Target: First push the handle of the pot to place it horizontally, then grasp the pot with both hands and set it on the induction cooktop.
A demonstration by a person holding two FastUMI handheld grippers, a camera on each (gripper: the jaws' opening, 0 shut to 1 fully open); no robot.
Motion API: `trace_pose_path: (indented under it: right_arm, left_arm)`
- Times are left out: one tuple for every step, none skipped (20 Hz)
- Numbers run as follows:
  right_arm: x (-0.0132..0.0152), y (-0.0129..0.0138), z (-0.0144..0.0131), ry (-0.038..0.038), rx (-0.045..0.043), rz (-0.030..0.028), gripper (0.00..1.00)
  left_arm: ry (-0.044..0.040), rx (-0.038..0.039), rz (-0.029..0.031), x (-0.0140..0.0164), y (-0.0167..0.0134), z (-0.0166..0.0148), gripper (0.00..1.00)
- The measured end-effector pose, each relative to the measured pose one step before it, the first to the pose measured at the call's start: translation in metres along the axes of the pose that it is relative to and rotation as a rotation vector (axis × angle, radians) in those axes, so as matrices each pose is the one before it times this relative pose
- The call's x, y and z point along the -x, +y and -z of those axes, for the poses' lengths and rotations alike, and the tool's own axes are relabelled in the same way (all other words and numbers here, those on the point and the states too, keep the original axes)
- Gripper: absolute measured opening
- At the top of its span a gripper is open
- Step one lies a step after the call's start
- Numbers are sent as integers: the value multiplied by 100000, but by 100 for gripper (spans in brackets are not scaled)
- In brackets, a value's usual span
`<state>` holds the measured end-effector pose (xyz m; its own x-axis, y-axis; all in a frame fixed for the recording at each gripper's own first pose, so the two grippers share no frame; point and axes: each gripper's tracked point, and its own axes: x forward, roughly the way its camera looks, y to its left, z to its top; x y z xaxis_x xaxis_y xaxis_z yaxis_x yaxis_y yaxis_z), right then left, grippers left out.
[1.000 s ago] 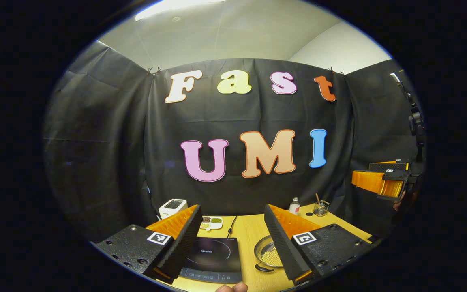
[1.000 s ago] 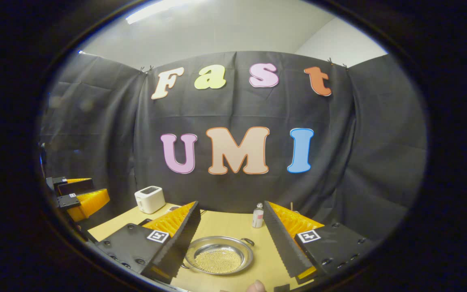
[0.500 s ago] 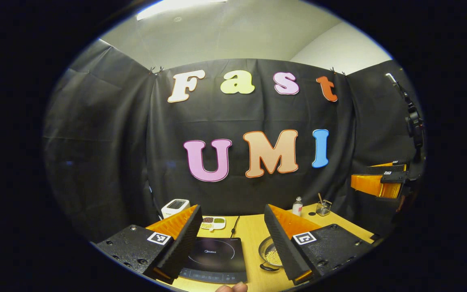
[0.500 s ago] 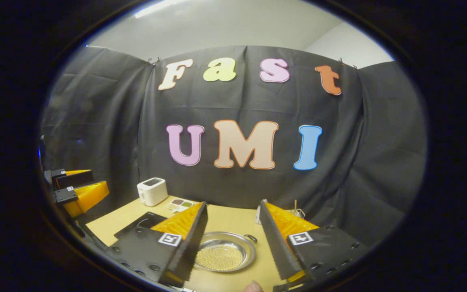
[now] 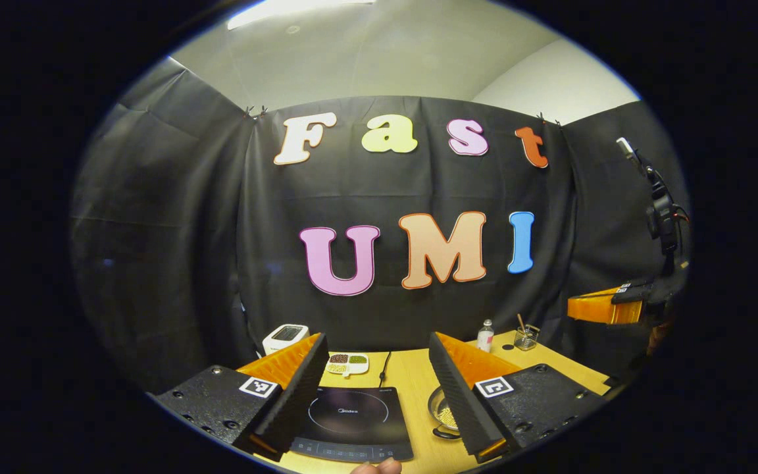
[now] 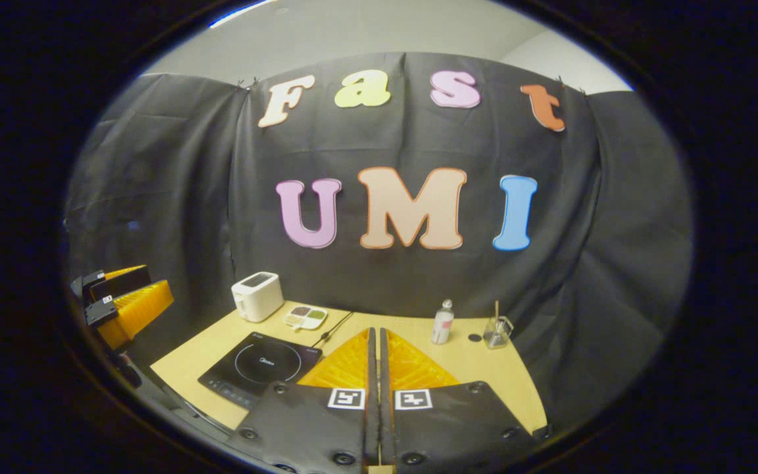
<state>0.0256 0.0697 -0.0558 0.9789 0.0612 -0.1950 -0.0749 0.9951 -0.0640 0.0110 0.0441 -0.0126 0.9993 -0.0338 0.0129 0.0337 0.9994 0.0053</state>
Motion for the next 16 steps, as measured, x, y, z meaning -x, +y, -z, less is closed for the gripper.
trace_pose_path:
  right_arm:
    - [-300, 448, 960, 2625, 565, -1599, 1]
    - [-230, 419, 608, 1337, 1052, -1516, 2]
    - [-533, 479, 857, 1903, 1064, -2359, 2]
    - [-543, 348, 959, 2308, 642, -1788, 1]
    - [-560, 352, 1255, 3010, 830, -2109, 1]
    - [-752, 280, 1182, 3121, 986, -2045, 1]
    - [-901, 193, 1523, 4036, 1209, -1851, 1]
    - [-806, -38, 1324, 3851, 1334, -1433, 1]
    - [-830, -46, 1094, 3066, 842, -1517, 2]
    - [-949, -102, 1196, 3275, -82, -1501, 2]
    - [-1005, 84, 1405, 3929, -1143, -2111, 3]
    - [-1071, 0, 1403, 3542, -1766, -1372, 2]
    - [-1007, -194, 1544, 4221, -2053, -1135, 1]
    - [-829, 40, 1624, 4961, -2380, -1317, 2]
    - [-864, 4, 1373, 3813, -1934, -500, 2]
    - [-740, -191, 1148, 3936, -1330, 401, 2]
  left_arm:
    - [548, -77, 335, -228, 198, 245, 90]
    - [542, -200, -135, -298, 243, 318, 90]
    - [615, -138, -595, -288, 348, 210, 90]
    - [649, -42, -872, -388, 272, 276, 90]
    - [808, 292, -889, -483, 325, 330, 90]
    - [892, -198, -1251, -601, 167, 392, 89]
    - [834, -770, -1928, -750, 376, 327, 92]
    - [2610, -1225, -2314, -617, 350, 623, 94]
    - [689, 72, -1552, -398, 164, 185, 89]
    - [-23, 1032, -378, -642, -320, 75, 91]
    - [1639, 324, -539, -568, -308, 369, 94]
    - [1137, -258, -720, -541, 5, 289, 94]
    - [1383, -1213, -1445, -466, 264, 357, 94]
    - [1329, -1058, -1569, -307, 263, 351, 91]
    - [-1177, 520, -290, -339, 28, -185, 95]
    - [408, 557, -58, -442, -171, 188, 96]
